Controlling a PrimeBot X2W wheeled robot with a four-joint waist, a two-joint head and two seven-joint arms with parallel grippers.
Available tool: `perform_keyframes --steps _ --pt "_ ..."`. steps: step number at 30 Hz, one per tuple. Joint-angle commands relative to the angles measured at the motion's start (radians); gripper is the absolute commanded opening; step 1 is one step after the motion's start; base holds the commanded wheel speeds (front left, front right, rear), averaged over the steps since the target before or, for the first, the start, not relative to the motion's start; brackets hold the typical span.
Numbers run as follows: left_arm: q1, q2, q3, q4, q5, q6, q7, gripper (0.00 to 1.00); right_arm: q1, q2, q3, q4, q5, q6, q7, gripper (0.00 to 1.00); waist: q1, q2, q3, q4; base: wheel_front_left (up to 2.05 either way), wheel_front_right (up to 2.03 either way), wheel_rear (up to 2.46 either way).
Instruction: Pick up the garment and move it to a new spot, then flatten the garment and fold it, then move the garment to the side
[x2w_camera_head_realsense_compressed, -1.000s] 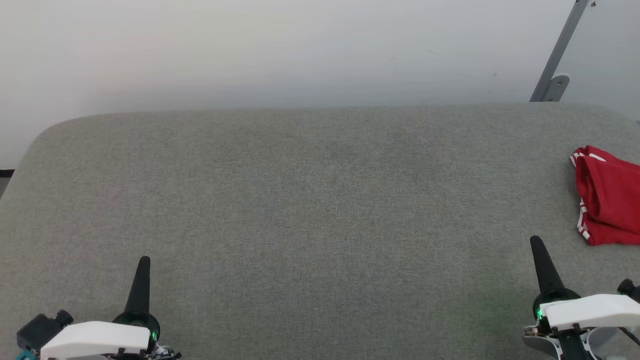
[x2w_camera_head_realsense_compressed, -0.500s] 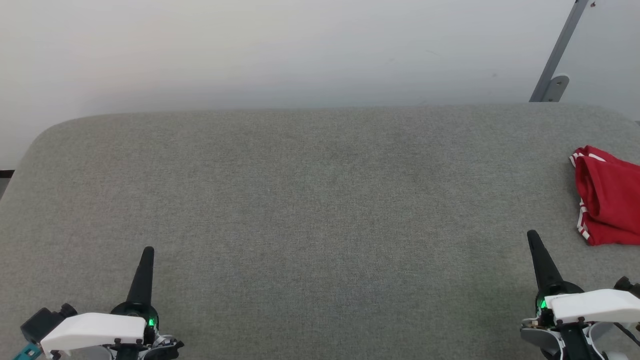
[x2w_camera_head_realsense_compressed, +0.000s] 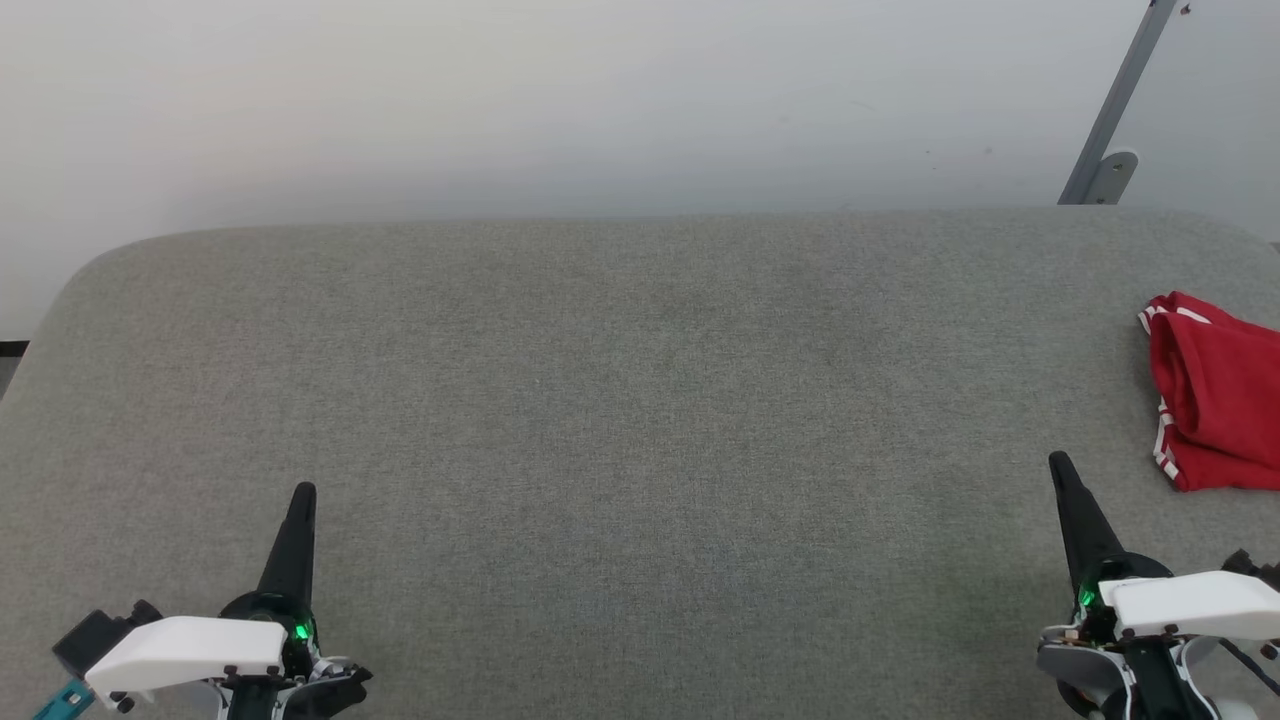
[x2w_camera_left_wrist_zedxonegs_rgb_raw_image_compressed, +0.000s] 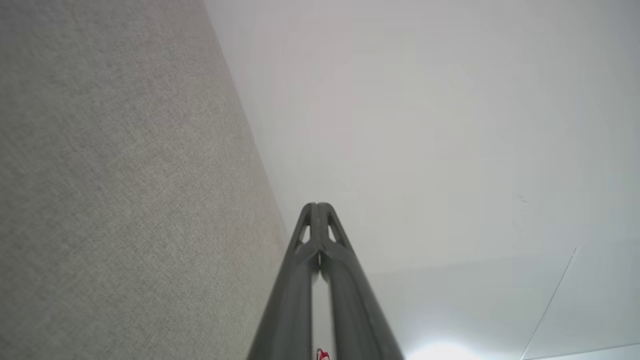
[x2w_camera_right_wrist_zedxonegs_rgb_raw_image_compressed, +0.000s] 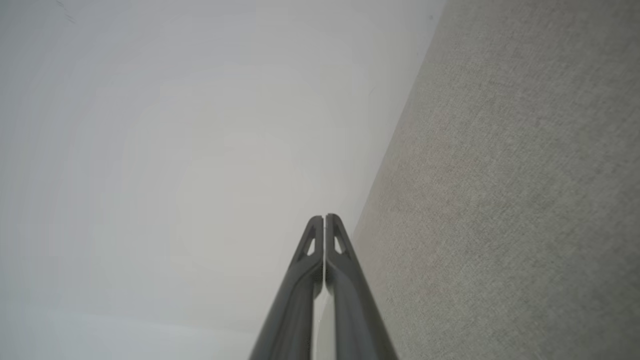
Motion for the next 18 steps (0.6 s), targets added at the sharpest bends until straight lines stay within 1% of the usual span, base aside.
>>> perform_keyframes --steps 1,18 --pt "-0.023 0.001 0.003 -0.001 -0.022 -0.002 0.005 0.00 -0.017 0.002 -0.003 -0.001 0.019 0.000 0.008 0.00 0.0000 -0.0001 0.000 0.000 0.00 0.00 0.00" --pt "-0.046 -0.014 0.011 0.013 -0.122 -0.003 0.040 0.00 -0.033 0.014 -0.011 0.007 0.132 0.000 0.040 0.00 0.0000 -0.0001 -0.001 0.000 0.00 0.00 0.00"
